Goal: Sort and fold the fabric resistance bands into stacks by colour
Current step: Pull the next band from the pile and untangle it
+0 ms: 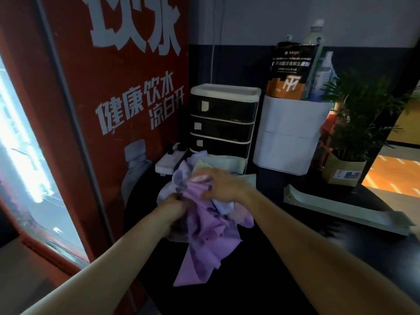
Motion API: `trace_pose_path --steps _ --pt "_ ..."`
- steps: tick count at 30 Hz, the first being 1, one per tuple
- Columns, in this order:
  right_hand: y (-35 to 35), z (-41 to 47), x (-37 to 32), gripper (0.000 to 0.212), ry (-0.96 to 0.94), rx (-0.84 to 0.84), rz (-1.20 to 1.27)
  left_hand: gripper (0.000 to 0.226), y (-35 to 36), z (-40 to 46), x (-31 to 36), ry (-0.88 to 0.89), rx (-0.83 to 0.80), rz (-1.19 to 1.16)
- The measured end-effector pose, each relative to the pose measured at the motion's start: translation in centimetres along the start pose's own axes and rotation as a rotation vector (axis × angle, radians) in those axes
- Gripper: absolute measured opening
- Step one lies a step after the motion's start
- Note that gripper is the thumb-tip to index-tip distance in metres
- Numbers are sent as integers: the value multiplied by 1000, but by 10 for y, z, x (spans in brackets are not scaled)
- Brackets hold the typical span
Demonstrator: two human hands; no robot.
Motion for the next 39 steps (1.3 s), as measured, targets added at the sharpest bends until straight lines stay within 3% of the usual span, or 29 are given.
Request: trace_pose_path --steps 2,3,5,7,8,11,15,18,21,23,28,31,35,39 --pt "12 -10 -3 54 -63 -58 -60 66 -20 -2 4 53 165 322" --pt "15 -12 -6 54 -97 -75 -60 64 -28 -6 10 107 263 326" --pt "14 -19 -12 58 -113 -145 -21 53 -35 -8 17 204 347 91" --pt "8 -23 -17 60 -85 -144 37 62 -30 -3 17 258 265 -145" --pt "3 -26 -18 58 -79 -100 99 67 -23 -3 17 285 198 -150" --pt "-13 -31 -4 52 -25 108 266 58 -2 -1 8 330 132 161" --pt "-24 -46 24 40 75 277 156 85 9 -7 -1 430 133 495" --pt "-4 -58 38 9 82 117 134 76 7 -14 -6 456 151 575" --pt "15 -64 50 8 132 80 126 59 4 -15 -7 441 162 582" --pt "15 -65 50 7 120 91 102 63 2 -19 -3 446 220 491" --pt "2 -68 51 17 112 113 152 48 11 -41 22 747 333 234" --pt "1 -70 54 18 94 140 101 62 29 -45 39 959 394 430" --pt "0 -74 58 18 89 126 101 50 52 -35 49 1133 419 806" --pt "-12 -80 67 18 104 204 177 38 54 -16 37 1016 342 1011"
Point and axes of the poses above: each hand's wrist, its own z-axis towards the middle knuckle, its own y-axis out of the palm, x = y × z, the point moved 4 cm from there along z, towards the middle knuckle, and after that the axes turned 5 degrees about x, right-handed, at the moved point
